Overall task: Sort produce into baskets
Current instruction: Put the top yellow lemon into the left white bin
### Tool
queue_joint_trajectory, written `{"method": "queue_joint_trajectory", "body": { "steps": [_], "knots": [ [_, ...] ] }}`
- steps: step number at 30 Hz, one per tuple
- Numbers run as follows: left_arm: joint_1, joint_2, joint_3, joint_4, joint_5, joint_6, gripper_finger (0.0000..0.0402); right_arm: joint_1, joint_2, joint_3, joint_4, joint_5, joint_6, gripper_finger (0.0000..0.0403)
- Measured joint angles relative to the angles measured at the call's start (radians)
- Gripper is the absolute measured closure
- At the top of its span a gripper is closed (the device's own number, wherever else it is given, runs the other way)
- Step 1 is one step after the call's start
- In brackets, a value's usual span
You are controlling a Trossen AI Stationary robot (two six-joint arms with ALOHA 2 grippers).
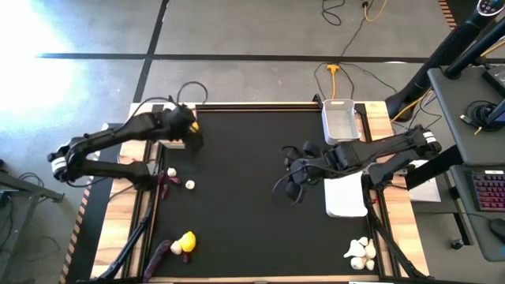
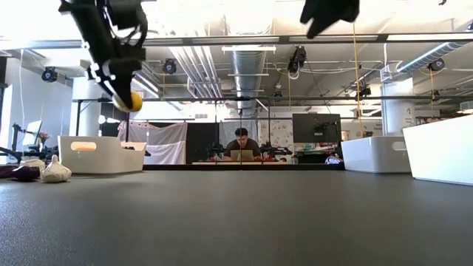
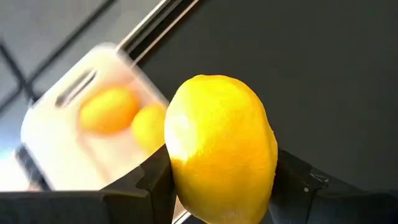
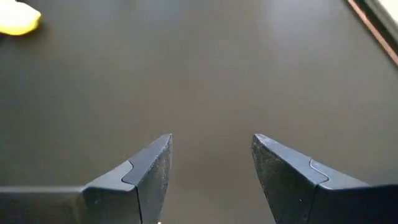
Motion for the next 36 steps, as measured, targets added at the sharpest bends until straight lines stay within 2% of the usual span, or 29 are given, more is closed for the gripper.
{"method": "queue_joint_trajectory", "body": {
  "steps": [6,10,17,24,31,36],
  "knots": [
    [0.180,0.082,0.000,-0.044,-0.001,-0.055,0.0230,-0.048,-0.006,0.112,0.000,-0.006,-0.256,0.0188],
    [0.250,0.165,0.004,-0.044,-0.001,-0.101,0.0230,-0.057,-0.021,0.173,-0.024,-0.006,-0.333,0.0188],
    [0.332,0.331,0.033,-0.050,-0.003,-0.150,0.0230,-0.015,-0.090,0.210,-0.150,-0.035,-0.307,0.0188],
    [0.398,0.437,0.110,-0.059,-0.006,-0.140,0.0230,0.021,-0.173,0.180,-0.168,-0.032,-0.215,0.0188],
    [0.432,0.536,0.200,-0.166,0.011,-0.136,0.0230,0.061,-0.209,0.132,-0.166,-0.032,-0.121,0.0188],
    [0.438,0.630,0.260,-0.272,-0.025,-0.136,0.0228,0.092,-0.208,0.097,-0.165,-0.032,-0.074,0.0188]
  ]
}}
